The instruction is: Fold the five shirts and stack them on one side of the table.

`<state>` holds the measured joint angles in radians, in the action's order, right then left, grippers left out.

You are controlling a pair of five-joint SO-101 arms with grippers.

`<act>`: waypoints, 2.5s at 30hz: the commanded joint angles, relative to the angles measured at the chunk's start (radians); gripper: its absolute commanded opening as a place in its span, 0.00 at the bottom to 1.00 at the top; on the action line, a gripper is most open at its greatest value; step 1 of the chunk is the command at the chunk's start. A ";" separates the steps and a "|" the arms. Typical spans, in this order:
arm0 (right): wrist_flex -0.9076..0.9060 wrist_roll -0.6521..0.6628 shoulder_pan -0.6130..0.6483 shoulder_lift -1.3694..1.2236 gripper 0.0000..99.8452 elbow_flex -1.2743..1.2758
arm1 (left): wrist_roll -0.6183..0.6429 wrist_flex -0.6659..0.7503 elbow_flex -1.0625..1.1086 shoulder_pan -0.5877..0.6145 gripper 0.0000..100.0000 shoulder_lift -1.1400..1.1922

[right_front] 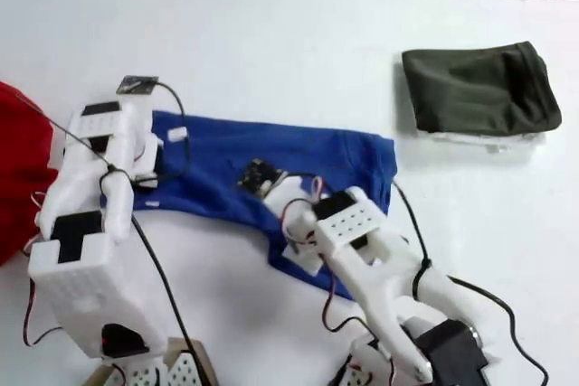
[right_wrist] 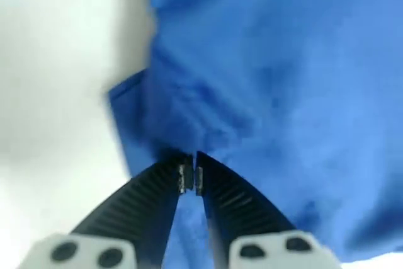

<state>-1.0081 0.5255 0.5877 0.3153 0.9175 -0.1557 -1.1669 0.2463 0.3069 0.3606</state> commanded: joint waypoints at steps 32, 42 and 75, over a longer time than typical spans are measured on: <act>-0.125 -0.021 0.079 0.148 0.02 -0.063 | 0.087 0.040 0.010 0.014 0.03 0.002; -0.203 -0.021 0.044 0.177 0.16 -0.023 | 0.087 0.040 0.008 0.014 0.03 0.002; -0.054 -0.032 0.070 -0.216 0.26 0.014 | 0.087 0.040 0.008 0.014 0.03 0.002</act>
<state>-1.0526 0.5010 0.6905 0.2125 0.9912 -0.0760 -1.1485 0.2539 0.3069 0.3606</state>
